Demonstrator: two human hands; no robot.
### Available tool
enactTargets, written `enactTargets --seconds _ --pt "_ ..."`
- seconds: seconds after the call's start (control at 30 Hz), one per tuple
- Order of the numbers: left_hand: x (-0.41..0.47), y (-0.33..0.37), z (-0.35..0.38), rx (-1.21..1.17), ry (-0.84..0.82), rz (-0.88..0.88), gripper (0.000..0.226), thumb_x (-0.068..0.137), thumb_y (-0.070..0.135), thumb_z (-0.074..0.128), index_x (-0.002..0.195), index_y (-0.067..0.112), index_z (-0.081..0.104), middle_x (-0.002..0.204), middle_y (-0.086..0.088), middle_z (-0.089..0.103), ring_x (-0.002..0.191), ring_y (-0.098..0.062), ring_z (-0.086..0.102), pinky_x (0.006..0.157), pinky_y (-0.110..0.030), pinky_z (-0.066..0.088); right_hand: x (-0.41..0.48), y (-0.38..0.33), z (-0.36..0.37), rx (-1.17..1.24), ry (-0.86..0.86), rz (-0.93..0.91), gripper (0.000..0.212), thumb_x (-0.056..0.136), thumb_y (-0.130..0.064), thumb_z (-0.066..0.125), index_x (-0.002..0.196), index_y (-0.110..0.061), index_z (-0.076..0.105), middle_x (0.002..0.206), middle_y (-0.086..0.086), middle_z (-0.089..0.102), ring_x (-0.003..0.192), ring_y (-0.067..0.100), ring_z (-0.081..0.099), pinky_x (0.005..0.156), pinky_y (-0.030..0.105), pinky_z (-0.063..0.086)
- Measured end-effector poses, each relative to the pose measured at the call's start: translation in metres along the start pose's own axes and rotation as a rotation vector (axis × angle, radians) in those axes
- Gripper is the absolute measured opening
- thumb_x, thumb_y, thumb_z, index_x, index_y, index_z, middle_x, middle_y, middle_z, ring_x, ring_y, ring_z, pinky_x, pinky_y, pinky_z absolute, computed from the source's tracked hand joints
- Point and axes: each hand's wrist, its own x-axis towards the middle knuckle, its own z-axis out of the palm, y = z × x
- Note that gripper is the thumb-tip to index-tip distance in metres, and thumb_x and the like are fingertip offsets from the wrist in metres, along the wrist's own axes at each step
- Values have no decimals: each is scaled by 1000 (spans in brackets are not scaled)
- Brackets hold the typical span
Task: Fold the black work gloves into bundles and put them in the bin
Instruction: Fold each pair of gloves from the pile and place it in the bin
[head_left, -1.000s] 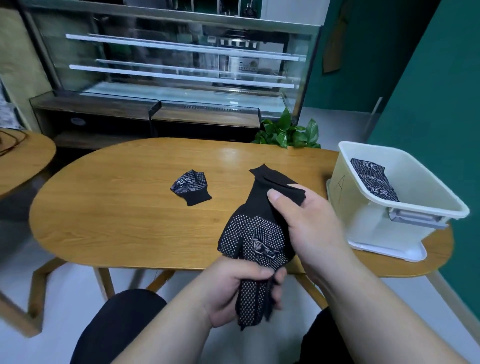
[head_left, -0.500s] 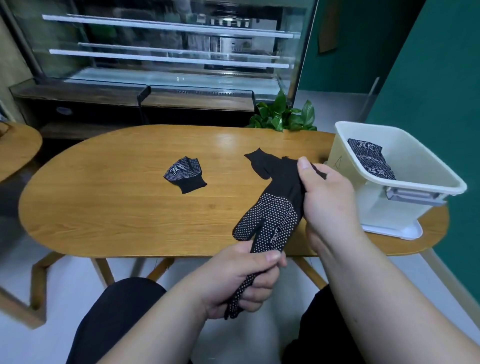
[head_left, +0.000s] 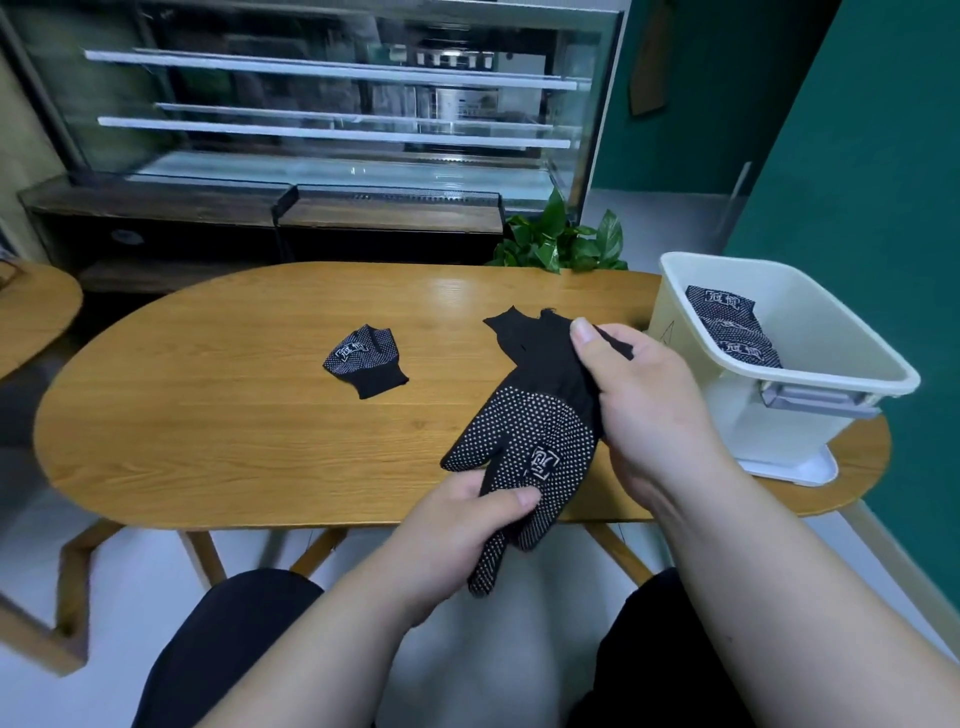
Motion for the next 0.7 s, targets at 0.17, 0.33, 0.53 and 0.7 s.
enactTargets --seconds 0.17,0.33,0.53,0.7 --pt "-1 -2 -18 98 60 82 24 100 16 57 80 20 70 70 2 66 59 -11 57 53 -20 42 -2 -10 -7 -112 -120 -47 32 89 -50 62 92 -20 74 91 5 76 86 25 70 87 54 53" --pt "-4 6 -46 242 -209 -57 15 102 31 54 97 25 66 84 6 72 74 -6 66 68 -20 50 -7 -16 -9 -73 -214 -22 18 96 -30 64 92 -17 74 82 2 75 70 13 68 64 30 51" --pt "2 34 -62 190 -5 94 83 71 56 71 143 22 47 140 6 58 129 0 51 113 -31 39 -10 -13 -2 -183 -317 -16 16 89 -31 74 88 -14 74 84 7 77 74 20 70 71 39 54" --pt "12 59 -39 152 102 299 16 93 8 65 109 5 69 85 3 73 79 -6 67 70 -16 51 -9 -14 4 -165 -389 26 14 85 -23 76 80 -12 69 65 -3 68 56 8 60 52 20 47"
